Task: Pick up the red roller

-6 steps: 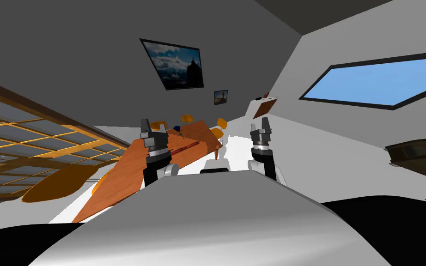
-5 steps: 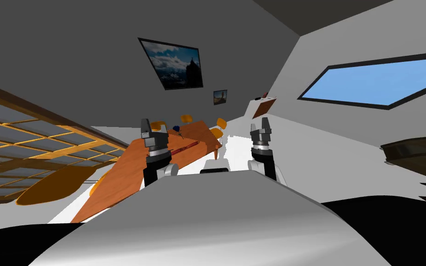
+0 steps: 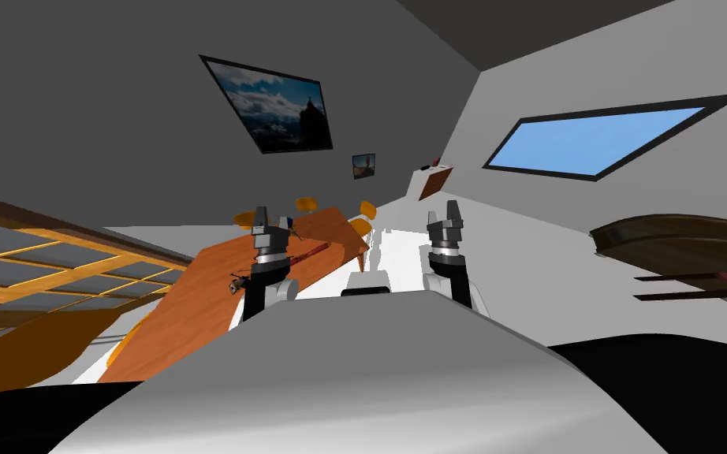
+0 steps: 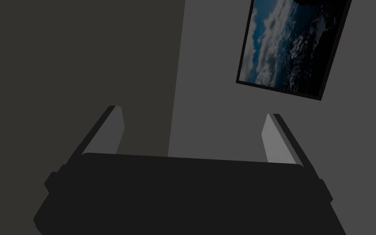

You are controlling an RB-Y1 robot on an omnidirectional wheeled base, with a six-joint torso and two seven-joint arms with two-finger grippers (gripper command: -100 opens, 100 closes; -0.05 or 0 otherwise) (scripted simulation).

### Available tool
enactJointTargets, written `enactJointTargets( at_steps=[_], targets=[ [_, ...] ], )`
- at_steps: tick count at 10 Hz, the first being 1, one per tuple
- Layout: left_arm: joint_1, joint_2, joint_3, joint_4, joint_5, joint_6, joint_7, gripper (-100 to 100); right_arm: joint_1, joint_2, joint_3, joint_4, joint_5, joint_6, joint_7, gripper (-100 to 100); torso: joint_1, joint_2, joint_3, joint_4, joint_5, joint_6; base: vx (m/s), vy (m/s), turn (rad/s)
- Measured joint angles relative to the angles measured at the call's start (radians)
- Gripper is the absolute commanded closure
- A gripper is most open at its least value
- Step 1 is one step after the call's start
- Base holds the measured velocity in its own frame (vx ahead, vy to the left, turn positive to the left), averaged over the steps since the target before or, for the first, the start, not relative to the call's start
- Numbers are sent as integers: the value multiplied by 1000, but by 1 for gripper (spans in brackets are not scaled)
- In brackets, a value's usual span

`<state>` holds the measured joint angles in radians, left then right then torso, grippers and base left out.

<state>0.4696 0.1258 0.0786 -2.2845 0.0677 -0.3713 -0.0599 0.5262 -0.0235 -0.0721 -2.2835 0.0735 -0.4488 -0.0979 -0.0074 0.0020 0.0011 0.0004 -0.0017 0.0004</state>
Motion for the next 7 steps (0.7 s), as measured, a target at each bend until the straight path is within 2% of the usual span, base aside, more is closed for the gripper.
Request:
enactJointTargets(
  at_steps=[2, 3, 4, 6, 7],
  targets=[
    [-17, 46, 40, 49, 23, 40, 15, -100, 0, 0, 0, 0, 0, 0, 0, 0, -1, 0, 0, 0, 0, 0, -30, -134, -260],
    [-44, 71, 67, 86, 38, 65, 25, -100, 0, 0, 0, 0, 0, 0, 0, 0, -1, 0, 0, 0, 0, 0, -4, -123, -366],
    [-54, 100, 95, 139, 54, 75, 39, -100, 0, 0, 0, 0, 0, 0, 0, 0, 0, -1, 0, 0, 0, 0, -5, -70, -61],
    [-71, 104, 108, 168, 61, 121, 37, -100, 0, 0, 0, 0, 0, 0, 0, 0, 3, 0, 0, 0, 1, 0, -15, -86, -224],
    [-82, 123, 131, 200, 74, 150, 43, -100, 0, 0, 0, 0, 0, 0, 0, 0, 1, 0, 0, 0, 0, 0, -13, -79, -103]
  ],
)
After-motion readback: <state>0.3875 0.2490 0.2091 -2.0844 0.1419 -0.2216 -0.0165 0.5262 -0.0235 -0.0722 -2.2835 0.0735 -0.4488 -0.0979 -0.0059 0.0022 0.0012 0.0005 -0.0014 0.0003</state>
